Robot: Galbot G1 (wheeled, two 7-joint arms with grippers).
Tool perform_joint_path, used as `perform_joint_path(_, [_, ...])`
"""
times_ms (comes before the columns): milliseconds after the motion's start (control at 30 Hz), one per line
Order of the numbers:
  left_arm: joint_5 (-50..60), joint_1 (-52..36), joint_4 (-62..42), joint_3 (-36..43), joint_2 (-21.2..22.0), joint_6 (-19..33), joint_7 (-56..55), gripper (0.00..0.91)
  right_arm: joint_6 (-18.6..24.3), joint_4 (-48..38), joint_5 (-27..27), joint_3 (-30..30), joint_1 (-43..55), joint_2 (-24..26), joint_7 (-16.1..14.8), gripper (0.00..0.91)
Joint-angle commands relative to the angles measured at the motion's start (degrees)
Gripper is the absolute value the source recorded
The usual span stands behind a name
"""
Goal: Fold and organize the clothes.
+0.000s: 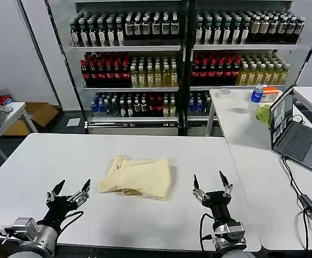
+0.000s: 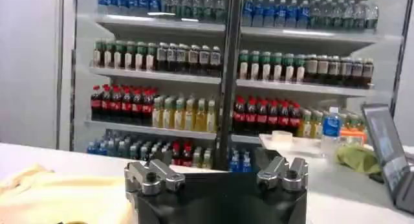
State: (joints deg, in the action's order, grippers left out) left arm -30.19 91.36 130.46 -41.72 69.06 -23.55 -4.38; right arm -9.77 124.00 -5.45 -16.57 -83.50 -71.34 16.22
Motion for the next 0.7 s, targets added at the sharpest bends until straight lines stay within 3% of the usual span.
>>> perform_joint_path(33, [0.0,0.17,0.05,-0.46,-0.11,0.01,0.26,0.907,0.76,2.1,0.94,-0.35,-2.56,0.31,-0.13,0.907])
perform_joint_path(700, [1.44,1.51,1.11,-2.08,0.86,0.24,1.09,0.907,0.99,3.08,1.39,-0.55,-2.76,0.97,0.06,0.907])
